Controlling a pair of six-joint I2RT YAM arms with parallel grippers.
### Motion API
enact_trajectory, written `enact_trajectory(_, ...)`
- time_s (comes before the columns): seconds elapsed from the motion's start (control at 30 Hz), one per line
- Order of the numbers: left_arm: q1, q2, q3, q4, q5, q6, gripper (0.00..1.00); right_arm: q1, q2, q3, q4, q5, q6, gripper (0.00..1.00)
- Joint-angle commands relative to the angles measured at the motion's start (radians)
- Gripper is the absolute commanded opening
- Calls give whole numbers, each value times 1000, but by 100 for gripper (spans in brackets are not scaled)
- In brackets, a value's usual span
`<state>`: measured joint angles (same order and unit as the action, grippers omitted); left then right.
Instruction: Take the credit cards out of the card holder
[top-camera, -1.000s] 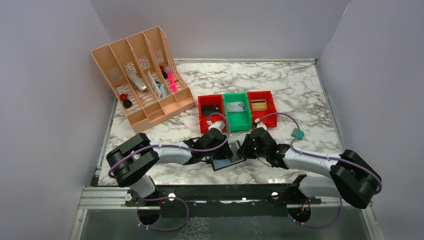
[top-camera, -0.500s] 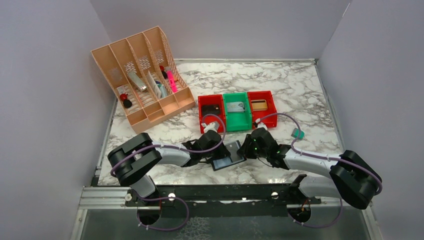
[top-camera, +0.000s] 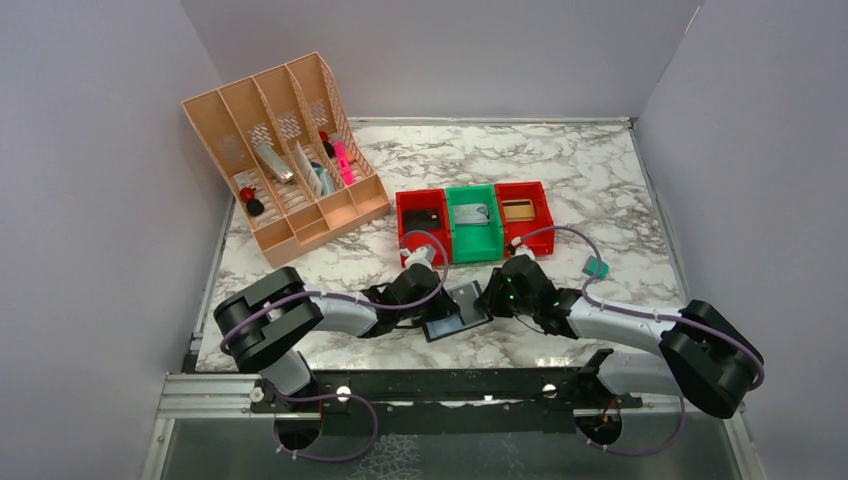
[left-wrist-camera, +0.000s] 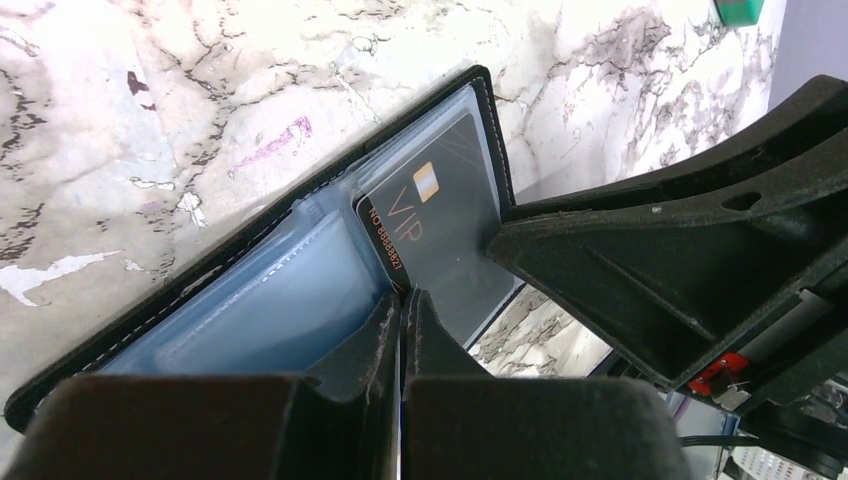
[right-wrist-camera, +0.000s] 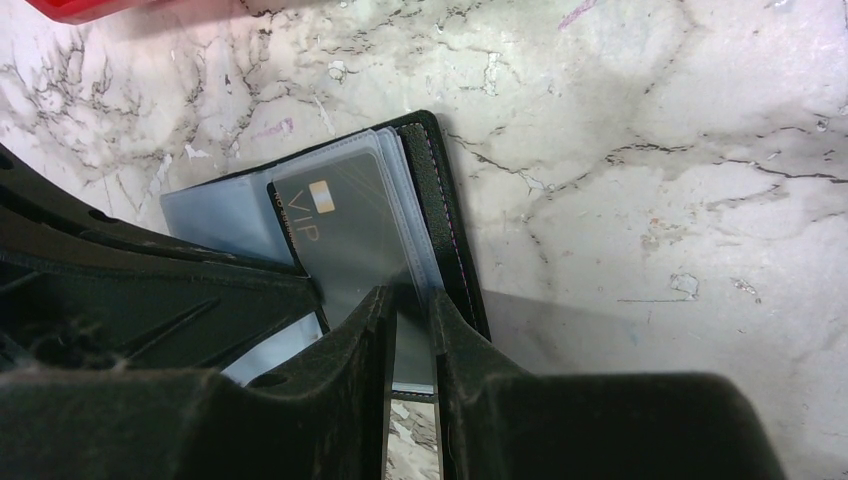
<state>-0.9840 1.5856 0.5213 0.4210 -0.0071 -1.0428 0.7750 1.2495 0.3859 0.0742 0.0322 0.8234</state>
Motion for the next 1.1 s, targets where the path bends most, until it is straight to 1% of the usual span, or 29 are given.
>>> enact_trajectory(0.0, -19, -12, -36, -2, 12, 72, 0, 17, 34, -62, -123, -38, 35, 25)
enact_trajectory(0.17, -19, -41, -36, -6, 40, 109, 0, 18, 30, -55, -127, -45, 42, 25)
enact_trajectory(0.33, -18, -78, -46, -32, 21, 113, 0, 17, 25, -48, -128, -58, 41, 25)
enact_trajectory(0.43, -15, -90, -28, -86, 10, 143, 0, 18, 27, -53, -118, -69, 44, 25)
enact_trajectory(0.6, -15, -76, 54, -234, 2, 226, 0, 17, 36, -51, -85, -124, 41, 25)
enact_trajectory(0.7, -13, -76, 88, -301, -17, 265, 0, 18, 25, -59, -81, -126, 61, 25)
enact_trajectory(0.9, -12, -75, 119, -368, -34, 302, 0, 18, -24, -87, -84, -97, 103, 24)
enact_trajectory(1.07, -10, -71, 133, -394, -29, 325, 0, 18, -83, -45, -144, -69, 70, 24)
